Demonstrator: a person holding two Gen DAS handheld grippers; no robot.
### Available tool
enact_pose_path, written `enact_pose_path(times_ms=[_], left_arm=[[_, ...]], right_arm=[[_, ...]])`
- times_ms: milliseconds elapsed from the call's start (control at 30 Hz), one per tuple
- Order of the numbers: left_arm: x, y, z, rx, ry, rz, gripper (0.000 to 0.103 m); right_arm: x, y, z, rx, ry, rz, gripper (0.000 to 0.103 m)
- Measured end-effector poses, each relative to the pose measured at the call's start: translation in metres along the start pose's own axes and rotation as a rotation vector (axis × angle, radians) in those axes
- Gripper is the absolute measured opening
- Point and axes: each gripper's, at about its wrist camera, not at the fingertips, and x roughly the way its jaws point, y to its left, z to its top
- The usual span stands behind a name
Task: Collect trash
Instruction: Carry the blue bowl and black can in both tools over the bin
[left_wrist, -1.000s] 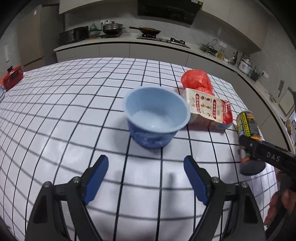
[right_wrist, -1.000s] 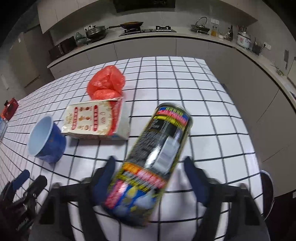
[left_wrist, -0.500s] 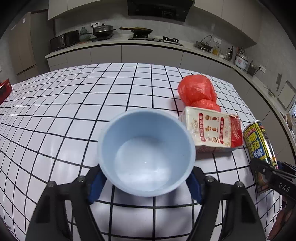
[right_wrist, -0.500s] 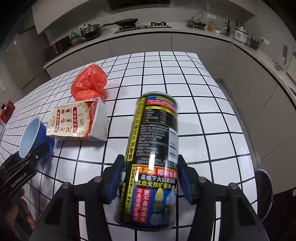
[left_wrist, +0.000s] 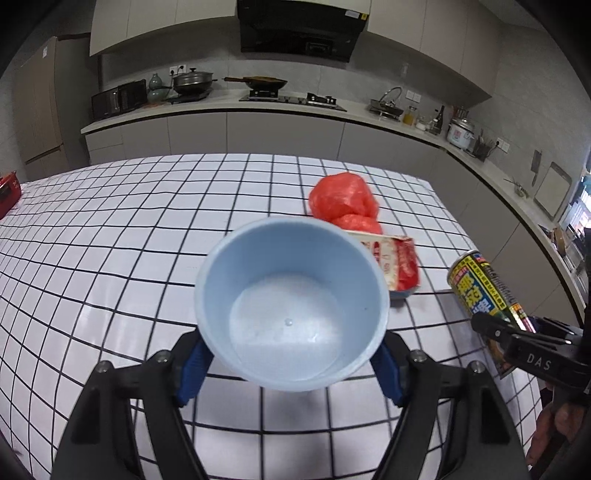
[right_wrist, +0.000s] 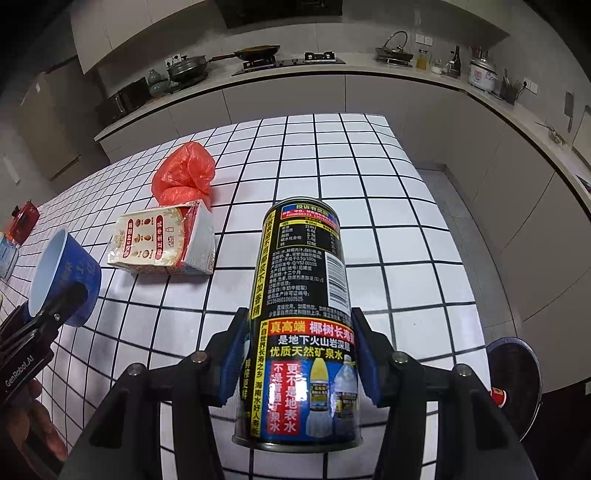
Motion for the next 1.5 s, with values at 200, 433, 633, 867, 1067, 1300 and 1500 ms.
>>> enact_pose_path(times_ms=[200, 433, 633, 867, 1067, 1300, 1500], left_arm=[[0.001, -0.015, -0.006, 0.030, 0.021, -0.015, 0.076], [0.004, -0.024, -0.009, 0.052, 0.042, -0.030, 0.076], [0.000, -0.048, -0.010, 0.076, 0.029, -0.062, 0.076], [-0.011, -0.095, -0.017, 0.119, 0.013, -0.108, 0.076], [-0.019, -0.149, -0.027, 0.156, 0.011, -0.134, 0.076], [-0.030, -0.228, -0.040, 0.205, 0.010, -0.164, 0.076], [-0.033, -0.301, -0.059, 0.244, 0.025, -0.204, 0.076]], right_arm=[[0.011, 0.002, -0.005, -0.030, 0.055, -0.003, 0.063], [0.014, 0.001, 0.000, -0.040, 0.038, 0.005, 0.055], [-0.013, -0.014, -0.008, -0.014, -0.007, 0.008, 0.055], [-0.045, -0.054, -0.020, 0.018, -0.043, -0.007, 0.055], [-0.070, -0.103, -0.032, 0.049, -0.069, -0.017, 0.055], [-0.097, -0.180, -0.049, 0.080, -0.085, -0.034, 0.055], [-0.111, -0.252, -0.068, 0.105, -0.070, -0.061, 0.055]])
